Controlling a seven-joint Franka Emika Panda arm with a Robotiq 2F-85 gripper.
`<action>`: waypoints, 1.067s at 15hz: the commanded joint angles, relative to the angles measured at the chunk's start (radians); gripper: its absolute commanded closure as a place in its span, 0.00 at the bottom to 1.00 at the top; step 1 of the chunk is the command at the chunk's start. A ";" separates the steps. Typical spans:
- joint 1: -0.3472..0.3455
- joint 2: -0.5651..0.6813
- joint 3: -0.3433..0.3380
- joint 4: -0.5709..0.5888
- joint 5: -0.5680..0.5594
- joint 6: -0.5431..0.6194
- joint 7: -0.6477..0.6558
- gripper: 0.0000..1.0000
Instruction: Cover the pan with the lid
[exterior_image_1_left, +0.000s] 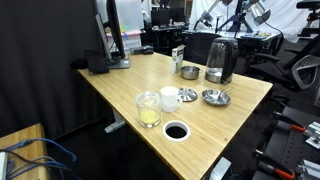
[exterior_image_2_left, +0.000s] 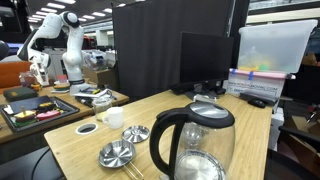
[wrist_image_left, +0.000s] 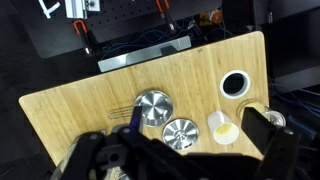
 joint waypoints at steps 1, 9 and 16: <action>-0.030 0.079 0.050 0.036 0.003 0.057 0.033 0.00; -0.049 0.312 0.083 0.040 -0.019 0.288 0.247 0.00; -0.055 0.348 0.083 0.074 -0.021 0.297 0.277 0.00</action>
